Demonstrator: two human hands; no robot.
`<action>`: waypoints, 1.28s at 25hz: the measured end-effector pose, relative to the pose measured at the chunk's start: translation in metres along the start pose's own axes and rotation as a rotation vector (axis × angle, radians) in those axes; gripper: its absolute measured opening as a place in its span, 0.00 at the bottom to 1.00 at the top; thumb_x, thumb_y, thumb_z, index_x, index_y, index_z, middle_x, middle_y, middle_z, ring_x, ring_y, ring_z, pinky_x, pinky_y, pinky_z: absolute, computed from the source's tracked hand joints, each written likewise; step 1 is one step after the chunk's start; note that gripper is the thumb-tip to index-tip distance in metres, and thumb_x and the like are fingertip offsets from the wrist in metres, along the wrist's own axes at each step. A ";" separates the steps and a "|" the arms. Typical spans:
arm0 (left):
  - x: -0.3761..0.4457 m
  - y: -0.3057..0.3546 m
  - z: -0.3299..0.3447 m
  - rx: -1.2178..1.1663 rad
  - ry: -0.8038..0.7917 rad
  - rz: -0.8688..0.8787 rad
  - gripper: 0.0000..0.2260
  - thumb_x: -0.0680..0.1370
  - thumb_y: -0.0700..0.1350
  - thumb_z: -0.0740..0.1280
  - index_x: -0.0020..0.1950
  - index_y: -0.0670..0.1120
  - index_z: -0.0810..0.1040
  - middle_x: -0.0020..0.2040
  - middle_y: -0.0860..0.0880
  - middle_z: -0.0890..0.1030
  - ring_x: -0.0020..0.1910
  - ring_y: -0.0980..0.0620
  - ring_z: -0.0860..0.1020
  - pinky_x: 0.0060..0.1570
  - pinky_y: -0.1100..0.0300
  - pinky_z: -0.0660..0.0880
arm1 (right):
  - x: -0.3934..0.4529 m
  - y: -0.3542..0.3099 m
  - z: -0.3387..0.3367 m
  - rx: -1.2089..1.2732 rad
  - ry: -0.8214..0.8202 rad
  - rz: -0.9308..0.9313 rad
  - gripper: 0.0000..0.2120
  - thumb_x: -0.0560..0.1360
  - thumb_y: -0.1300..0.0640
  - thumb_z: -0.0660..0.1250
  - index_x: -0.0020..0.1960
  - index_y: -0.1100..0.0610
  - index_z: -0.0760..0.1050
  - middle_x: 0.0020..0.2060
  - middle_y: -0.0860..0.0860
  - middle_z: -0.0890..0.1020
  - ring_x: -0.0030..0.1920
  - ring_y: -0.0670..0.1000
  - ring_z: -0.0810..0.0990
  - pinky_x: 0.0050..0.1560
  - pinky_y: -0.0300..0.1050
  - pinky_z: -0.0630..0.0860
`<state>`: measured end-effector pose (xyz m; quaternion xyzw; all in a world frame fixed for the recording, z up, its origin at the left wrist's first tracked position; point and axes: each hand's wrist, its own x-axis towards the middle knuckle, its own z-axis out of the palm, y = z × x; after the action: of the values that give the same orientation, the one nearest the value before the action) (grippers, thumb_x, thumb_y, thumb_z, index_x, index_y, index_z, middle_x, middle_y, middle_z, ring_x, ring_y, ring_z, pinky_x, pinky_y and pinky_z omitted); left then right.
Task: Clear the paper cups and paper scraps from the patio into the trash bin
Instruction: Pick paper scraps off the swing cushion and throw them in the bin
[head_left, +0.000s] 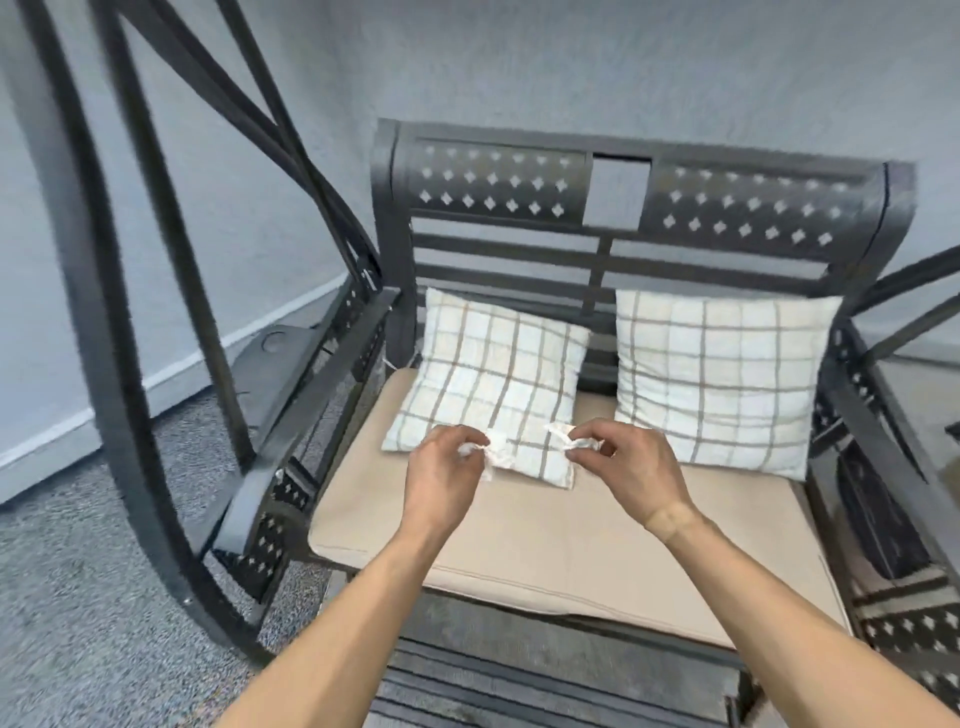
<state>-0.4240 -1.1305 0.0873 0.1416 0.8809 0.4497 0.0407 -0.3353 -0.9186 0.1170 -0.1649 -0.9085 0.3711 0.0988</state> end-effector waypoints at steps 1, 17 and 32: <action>-0.010 0.008 -0.012 -0.013 0.051 0.011 0.12 0.73 0.39 0.68 0.44 0.58 0.79 0.48 0.57 0.78 0.45 0.60 0.75 0.44 0.79 0.64 | -0.004 -0.013 -0.006 0.025 0.002 -0.040 0.10 0.67 0.47 0.74 0.37 0.32 0.76 0.29 0.38 0.78 0.37 0.38 0.77 0.37 0.30 0.68; -0.284 0.019 -0.112 0.094 0.751 -0.289 0.10 0.72 0.37 0.70 0.43 0.53 0.82 0.46 0.59 0.80 0.50 0.66 0.76 0.49 0.75 0.67 | -0.111 -0.127 0.038 0.059 -0.394 -0.741 0.08 0.68 0.57 0.74 0.45 0.46 0.82 0.35 0.42 0.81 0.34 0.43 0.76 0.42 0.41 0.73; -0.681 0.041 -0.157 0.334 1.410 -0.749 0.11 0.70 0.36 0.70 0.43 0.53 0.83 0.44 0.62 0.80 0.49 0.69 0.75 0.48 0.78 0.65 | -0.432 -0.265 0.111 0.291 -0.881 -1.358 0.08 0.68 0.58 0.76 0.46 0.48 0.83 0.33 0.41 0.80 0.32 0.42 0.75 0.36 0.41 0.74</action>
<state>0.2052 -1.4254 0.1758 -0.4744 0.7437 0.2525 -0.3975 -0.0288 -1.3288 0.2013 0.5957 -0.7088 0.3752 -0.0435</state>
